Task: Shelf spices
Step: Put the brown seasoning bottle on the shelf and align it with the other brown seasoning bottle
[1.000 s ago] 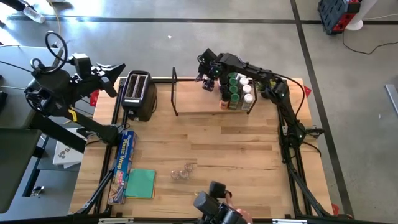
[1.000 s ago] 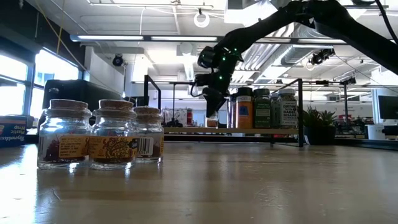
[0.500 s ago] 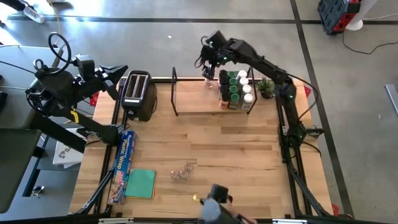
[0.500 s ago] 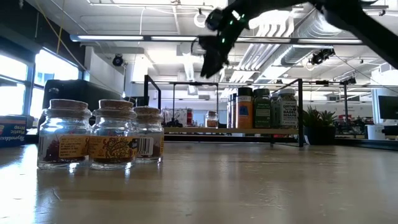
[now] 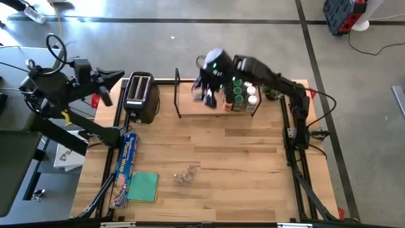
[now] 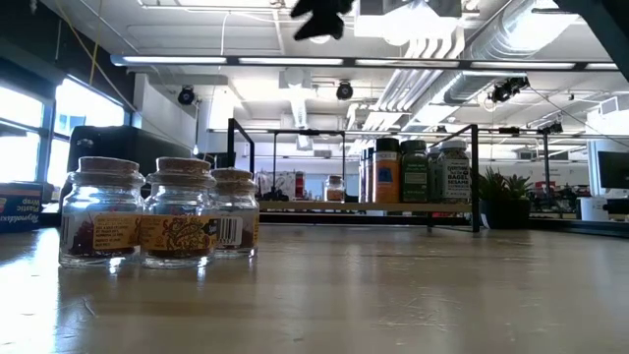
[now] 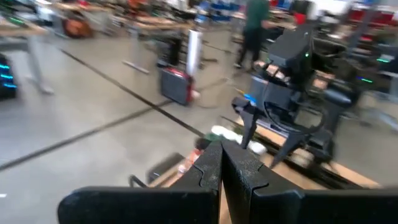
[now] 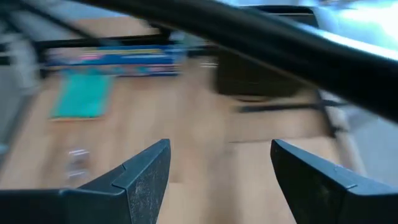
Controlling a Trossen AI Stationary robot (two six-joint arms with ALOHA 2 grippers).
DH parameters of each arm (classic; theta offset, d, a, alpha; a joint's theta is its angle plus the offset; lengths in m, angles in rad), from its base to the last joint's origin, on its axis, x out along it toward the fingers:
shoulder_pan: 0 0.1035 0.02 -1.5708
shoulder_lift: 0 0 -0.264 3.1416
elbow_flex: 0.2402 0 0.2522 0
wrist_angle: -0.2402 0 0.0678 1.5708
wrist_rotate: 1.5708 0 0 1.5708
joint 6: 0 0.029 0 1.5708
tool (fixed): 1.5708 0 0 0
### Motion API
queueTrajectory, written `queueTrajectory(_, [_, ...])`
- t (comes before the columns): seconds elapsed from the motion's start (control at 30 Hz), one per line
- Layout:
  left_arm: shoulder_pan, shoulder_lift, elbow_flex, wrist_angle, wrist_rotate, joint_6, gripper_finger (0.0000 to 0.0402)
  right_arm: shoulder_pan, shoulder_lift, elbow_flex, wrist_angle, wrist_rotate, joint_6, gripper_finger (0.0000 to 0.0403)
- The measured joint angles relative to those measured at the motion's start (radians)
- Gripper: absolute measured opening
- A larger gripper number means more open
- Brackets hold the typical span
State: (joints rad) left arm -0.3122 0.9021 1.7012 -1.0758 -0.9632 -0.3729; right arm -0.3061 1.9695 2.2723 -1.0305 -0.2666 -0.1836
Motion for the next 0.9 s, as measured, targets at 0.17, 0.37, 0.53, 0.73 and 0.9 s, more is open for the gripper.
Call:
queueTrajectory(0.17, [0.000, -0.043, 0.000, -0.086, 0.157, -0.074, 0.0003, 0.155, 0.021, -0.017, -0.032, -0.155, -0.224, 0.0271])
queueTrajectory(0.37, [0.000, -0.060, 0.000, -0.239, 0.397, -0.175, 0.0003, 0.340, 0.068, -0.103, 0.047, -0.115, -0.260, 0.0271])
queueTrajectory(0.53, [0.000, -0.060, 0.000, -0.311, 0.525, -0.175, 0.0003, 0.453, 0.164, -0.129, 0.095, -0.026, -0.123, 0.0271])
queueTrajectory(0.73, [0.000, -0.060, 0.000, -0.336, 0.632, -0.175, 0.0003, 0.517, 0.292, -0.129, 0.148, -0.017, -0.086, 0.0271])
queueTrajectory(0.9, [-0.001, -0.060, 0.000, -0.336, 0.666, -0.175, 0.0003, 0.523, 0.385, -0.129, 0.136, 0.052, -0.087, 0.0271])
